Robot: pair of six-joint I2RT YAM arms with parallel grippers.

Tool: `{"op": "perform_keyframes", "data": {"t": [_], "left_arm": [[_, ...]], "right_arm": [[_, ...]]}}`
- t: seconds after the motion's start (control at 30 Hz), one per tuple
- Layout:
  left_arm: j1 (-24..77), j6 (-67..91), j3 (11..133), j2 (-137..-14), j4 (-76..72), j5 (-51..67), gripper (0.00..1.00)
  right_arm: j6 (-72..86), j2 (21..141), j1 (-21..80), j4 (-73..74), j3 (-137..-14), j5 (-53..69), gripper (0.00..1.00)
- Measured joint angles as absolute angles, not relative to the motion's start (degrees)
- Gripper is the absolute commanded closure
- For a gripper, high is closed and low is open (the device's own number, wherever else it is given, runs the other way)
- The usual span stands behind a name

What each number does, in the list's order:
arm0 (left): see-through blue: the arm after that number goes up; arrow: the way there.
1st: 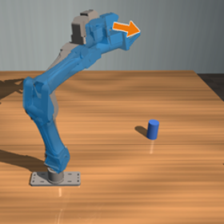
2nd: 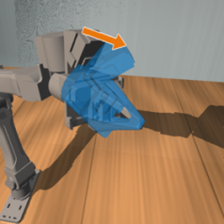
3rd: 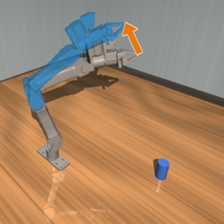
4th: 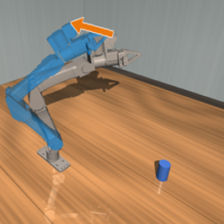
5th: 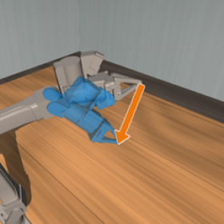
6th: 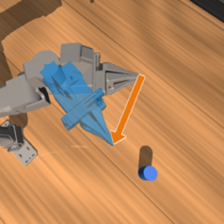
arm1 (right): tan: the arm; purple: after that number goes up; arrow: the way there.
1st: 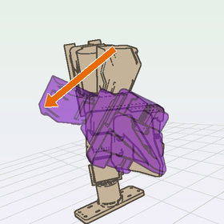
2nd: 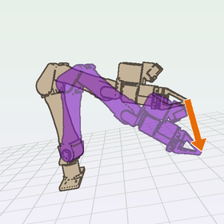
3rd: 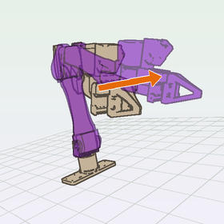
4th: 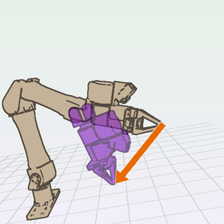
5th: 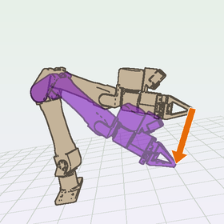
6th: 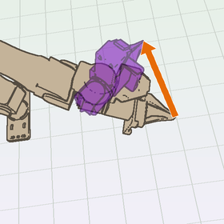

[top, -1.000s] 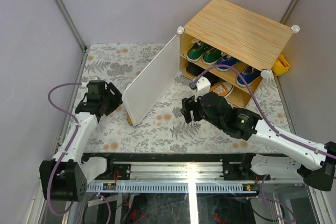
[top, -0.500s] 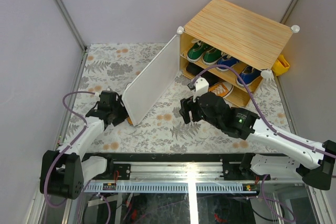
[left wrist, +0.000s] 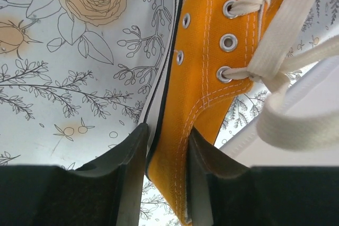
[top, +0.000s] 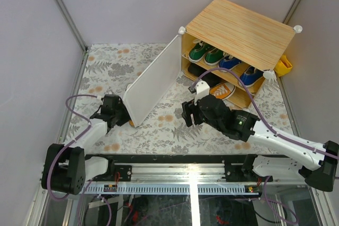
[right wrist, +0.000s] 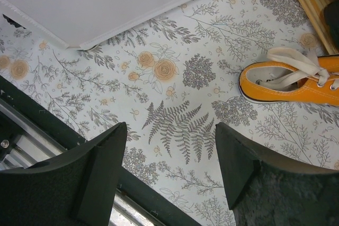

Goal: Place and organize the shoes in the shoe cabinet

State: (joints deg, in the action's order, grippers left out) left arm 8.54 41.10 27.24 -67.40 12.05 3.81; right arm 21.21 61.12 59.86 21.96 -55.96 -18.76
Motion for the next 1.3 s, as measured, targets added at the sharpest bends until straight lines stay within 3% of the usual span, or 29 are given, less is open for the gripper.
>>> {"op": "perform_keyframes", "data": {"t": [0.17,0.5,0.57,0.7,0.97,1.3], "left_arm": [[8.6,40.0,30.5,-62.5,18.7,1.6,1.00],[8.6,32.1,65.1,-54.9,33.5,-11.5,0.99],[8.6,31.3,67.3,-53.6,34.1,-12.0,0.80],[8.6,31.4,63.8,-52.8,34.1,-9.8,0.60],[8.6,35.4,41.1,-58.5,34.8,-2.4,0.56],[9.0,39.2,34.3,-55.1,32.9,2.9,0.52]], "right_arm": [[21.3,61.1,59.9,22.0,-55.9,-18.9,0.26],[21.9,61.8,59.9,20.9,-54.4,-19.0,0.26],[21.9,62.8,59.9,20.4,-54.4,-19.0,0.26],[21.8,64.9,59.9,20.2,-54.4,-18.9,0.25],[21.8,65.6,59.9,19.8,-54.4,-18.8,0.25],[21.9,65.7,59.9,18.9,-54.4,-18.8,0.25]]}}
